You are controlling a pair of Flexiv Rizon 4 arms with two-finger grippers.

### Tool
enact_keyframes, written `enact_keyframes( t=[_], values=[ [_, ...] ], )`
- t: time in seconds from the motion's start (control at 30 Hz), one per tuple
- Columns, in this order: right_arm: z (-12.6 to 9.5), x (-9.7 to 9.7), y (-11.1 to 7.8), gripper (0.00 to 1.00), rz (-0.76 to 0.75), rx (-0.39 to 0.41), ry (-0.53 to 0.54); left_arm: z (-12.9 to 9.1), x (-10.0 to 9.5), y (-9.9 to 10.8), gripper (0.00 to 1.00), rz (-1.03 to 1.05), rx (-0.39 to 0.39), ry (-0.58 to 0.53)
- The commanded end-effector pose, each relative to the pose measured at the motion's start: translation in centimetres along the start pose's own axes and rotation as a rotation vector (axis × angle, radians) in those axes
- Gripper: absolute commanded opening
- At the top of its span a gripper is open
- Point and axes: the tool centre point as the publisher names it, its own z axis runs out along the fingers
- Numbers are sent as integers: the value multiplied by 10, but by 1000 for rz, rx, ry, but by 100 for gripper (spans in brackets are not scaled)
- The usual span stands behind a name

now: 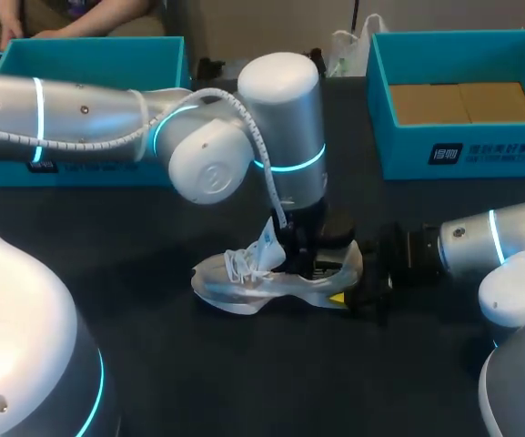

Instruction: Take the shoe out of the shoebox, open the shoe tongue, remove and reinsert the insole, then place the shoe into the shoebox

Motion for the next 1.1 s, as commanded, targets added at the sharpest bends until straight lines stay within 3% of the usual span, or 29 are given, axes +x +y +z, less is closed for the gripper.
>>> enact_keyframes(
  t=[0.03, 0.1, 0.2, 0.3, 0.37, 0.4, 0.47, 0.67, 1.1],
  values=[
    [1, 1, 0, 0, 1, 2, -2, 5, 3, 2, 46, -4, -6, -30],
    [1, 1, 0, 0, 1, 2, -2, 5, 1, 2, 47, -6, -9, -48],
    [1, 1, 0, 0, 1, 2, -2, 7, -2, 3, 41, -11, -9, -56],
    [1, 1, 0, 0, 1, 2, -2, 9, -5, 3, 30, -16, -16, -63],
    [1, 1, 0, 0, 1, 2, -2, 10, -7, 4, 15, -15, -17, -71],
    [1, 1, 0, 0, 1, 2, -2, 10, -8, 4, 13, -16, -17, -70],
    [1, 1, 0, 0, 1, 2, -2, 11, -9, 4, 0, -17, -16, -72],
    [1, 1, 0, 0, 1, 2, -2, 12, -12, 8, 0, -22, -21, -60],
    [1, 1, 0, 0, 1, 2, -2, -17, 2, 20, 0, -49, 5, 69]
  ],
)
